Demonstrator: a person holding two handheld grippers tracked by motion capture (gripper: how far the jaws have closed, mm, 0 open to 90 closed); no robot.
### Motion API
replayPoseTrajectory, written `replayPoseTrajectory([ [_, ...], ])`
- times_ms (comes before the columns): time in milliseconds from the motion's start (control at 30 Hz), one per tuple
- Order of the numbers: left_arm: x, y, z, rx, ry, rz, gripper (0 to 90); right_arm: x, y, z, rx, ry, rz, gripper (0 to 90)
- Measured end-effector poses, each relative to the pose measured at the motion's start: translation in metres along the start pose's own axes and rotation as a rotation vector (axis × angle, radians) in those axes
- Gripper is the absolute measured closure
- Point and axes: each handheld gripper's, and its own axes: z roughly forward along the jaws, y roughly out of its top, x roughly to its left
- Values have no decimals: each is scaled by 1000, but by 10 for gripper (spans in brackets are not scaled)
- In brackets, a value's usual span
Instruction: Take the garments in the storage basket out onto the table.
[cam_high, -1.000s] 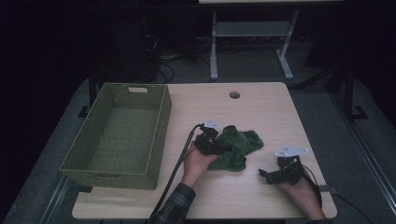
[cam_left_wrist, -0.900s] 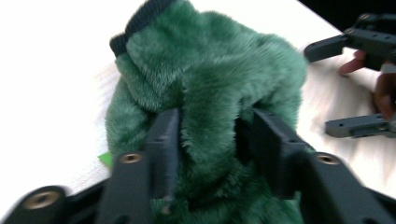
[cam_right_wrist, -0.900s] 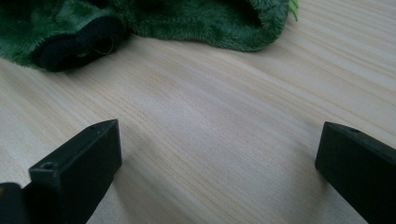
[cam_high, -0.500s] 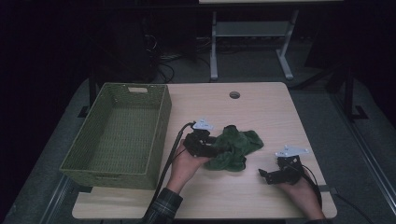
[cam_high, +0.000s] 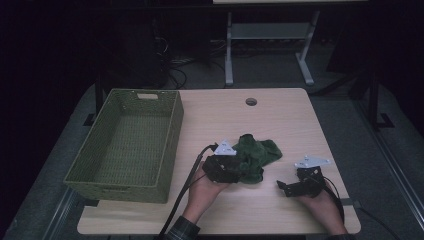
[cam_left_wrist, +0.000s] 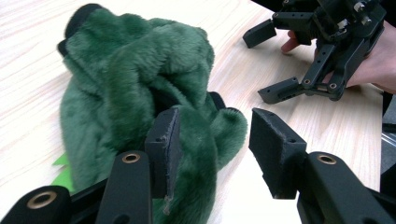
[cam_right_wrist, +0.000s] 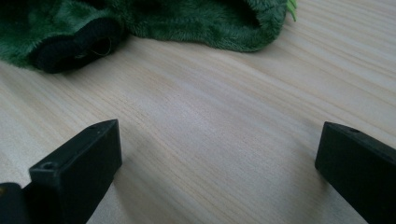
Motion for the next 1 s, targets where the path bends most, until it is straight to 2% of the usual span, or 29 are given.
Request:
replayPoseTrajectory([
  [133, -7, 0, 11, 14, 6, 2, 532, 0, 0, 0, -1, -8, 8, 5],
  [167, -9, 1, 13, 17, 17, 14, 533, 1, 0, 0, -2, -13, 12, 5],
  [200, -10, 1, 18, 43, 44, 42, 534, 1, 0, 0, -2, -13, 12, 5],
  [267, -10, 0, 21, 59, 60, 47, 534, 1, 0, 0, 1, -14, 13, 7],
  [333, -3, -5, 27, 76, 70, 28, 537, 2, 2, -3, 11, -11, 15, 86],
  [367, -3, -5, 27, 76, 70, 28, 546, 2, 2, -3, 11, -11, 15, 86],
  [400, -1, -6, 27, 77, 71, 21, 546, 2, 2, -4, 6, -4, 10, 124],
  [433, 3, -8, 29, 75, 73, 11, 562, 2, 3, -6, -1, 25, 11, 151],
  [500, 4, -9, 30, 77, 74, 5, 574, 3, 4, -6, 0, 35, 19, 151],
  [533, 7, -11, 33, 88, 81, 7, 592, 6, 5, -6, -8, 47, -5, 151],
  [700, 11, -13, 36, 100, 88, 6, 659, 15, 9, -7, -34, 82, -33, 172],
  [733, 12, -14, 37, 103, 86, 5, 703, 19, 10, -7, -45, 119, -44, 215],
  [767, 12, -14, 37, 108, 87, 9, 703, 19, 10, -7, -45, 119, -44, 215],
  [800, 14, -14, 37, 113, 86, 15, 791, 22, 12, -6, -57, 169, -41, 253],
  [833, 14, -14, 37, 113, 86, 15, 826, 22, 12, -6, -57, 169, -41, 253],
  [867, 15, -15, 37, 111, 74, -2, 853, 25, 13, -4, -61, 204, -47, 286],
  [1000, 17, -16, 37, 110, 67, -8, 877, 34, 16, 2, -48, 241, -55, 315],
])
